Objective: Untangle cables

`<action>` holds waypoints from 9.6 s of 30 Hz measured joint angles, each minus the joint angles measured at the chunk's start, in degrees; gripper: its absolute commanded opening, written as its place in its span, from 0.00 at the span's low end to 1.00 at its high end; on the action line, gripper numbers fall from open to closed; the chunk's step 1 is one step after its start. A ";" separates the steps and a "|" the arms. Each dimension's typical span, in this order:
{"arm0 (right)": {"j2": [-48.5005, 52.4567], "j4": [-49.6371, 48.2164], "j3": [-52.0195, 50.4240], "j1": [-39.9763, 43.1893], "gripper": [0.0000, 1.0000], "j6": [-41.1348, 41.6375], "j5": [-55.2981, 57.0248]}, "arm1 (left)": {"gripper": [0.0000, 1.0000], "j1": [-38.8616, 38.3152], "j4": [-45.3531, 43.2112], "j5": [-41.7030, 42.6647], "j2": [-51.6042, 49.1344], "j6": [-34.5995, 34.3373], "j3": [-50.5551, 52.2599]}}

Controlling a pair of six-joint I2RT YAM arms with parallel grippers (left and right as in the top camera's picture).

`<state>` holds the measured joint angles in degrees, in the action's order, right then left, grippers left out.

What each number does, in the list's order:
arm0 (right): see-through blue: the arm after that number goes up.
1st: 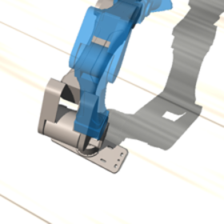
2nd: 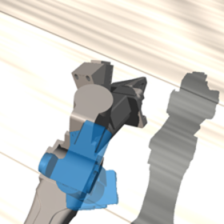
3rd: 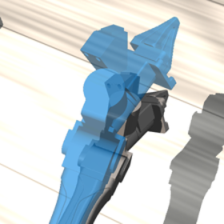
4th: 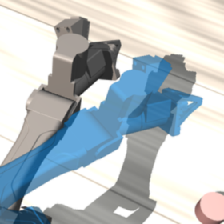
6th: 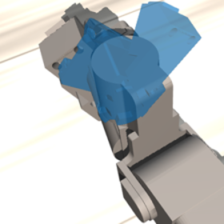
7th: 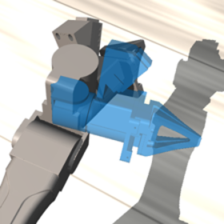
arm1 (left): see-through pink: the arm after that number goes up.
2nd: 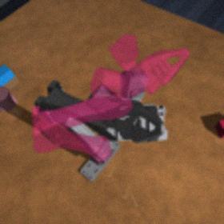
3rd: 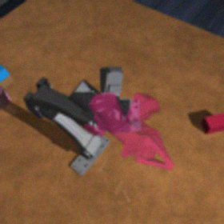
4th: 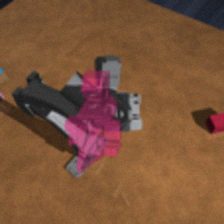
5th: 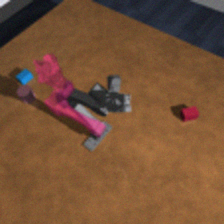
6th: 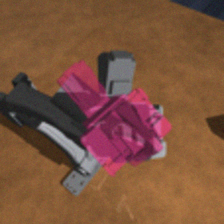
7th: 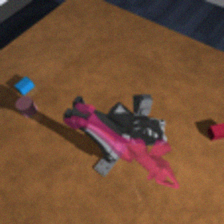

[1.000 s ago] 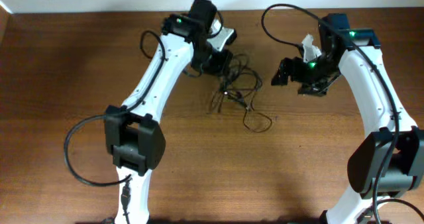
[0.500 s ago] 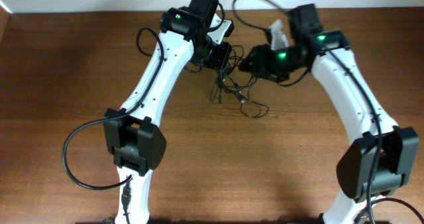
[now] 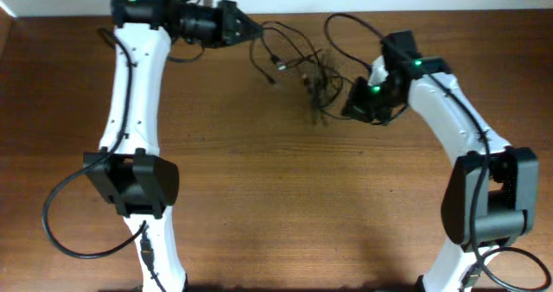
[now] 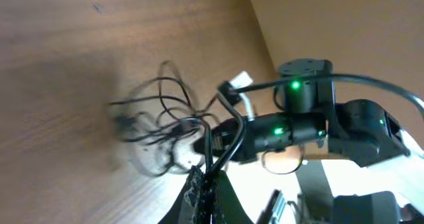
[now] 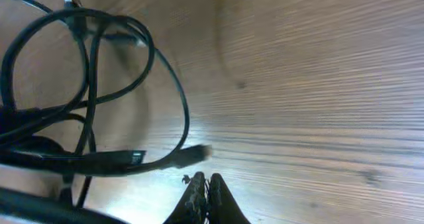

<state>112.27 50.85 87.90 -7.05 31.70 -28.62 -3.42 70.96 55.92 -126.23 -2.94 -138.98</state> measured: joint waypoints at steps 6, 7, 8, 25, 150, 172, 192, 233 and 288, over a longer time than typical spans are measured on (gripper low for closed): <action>0.00 12.68 -0.11 0.90 0.04 -14.40 -4.55 | 0.00 4.20 6.56 -11.21 0.00 0.98 -0.50; 0.00 14.25 -0.11 -0.15 0.04 -16.13 -4.70 | 0.00 4.20 7.56 -14.23 0.00 1.20 -0.52; -0.04 15.34 -0.11 -1.33 0.04 -17.38 -4.63 | 0.00 4.20 8.85 -17.59 0.00 1.42 -0.52; -7.43 9.64 -0.37 -6.56 0.99 -12.55 -0.55 | 0.49 -1.84 15.47 -35.60 0.00 7.08 6.34; -17.20 36.11 28.11 8.72 0.04 -27.47 8.90 | 0.00 4.98 -11.80 -61.72 14.69 -10.27 33.35; -10.25 38.88 33.44 -4.22 0.04 -25.66 10.69 | 0.99 -3.67 -4.24 -30.84 14.69 20.57 33.35; -9.66 36.96 33.44 -5.05 0.04 -23.91 10.54 | 0.63 -16.65 4.15 -4.04 18.78 39.15 33.92; -5.92 33.59 30.03 -5.05 0.04 -24.50 5.92 | 1.00 -6.40 -2.89 -49.09 11.10 5.22 31.41; -5.81 34.34 30.03 -4.55 0.67 -26.97 7.58 | 0.00 4.55 -6.08 -72.02 27.61 -8.66 28.35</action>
<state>106.45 85.19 117.93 -11.60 4.73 -21.04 1.13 64.88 -16.10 -98.63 -11.60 -110.63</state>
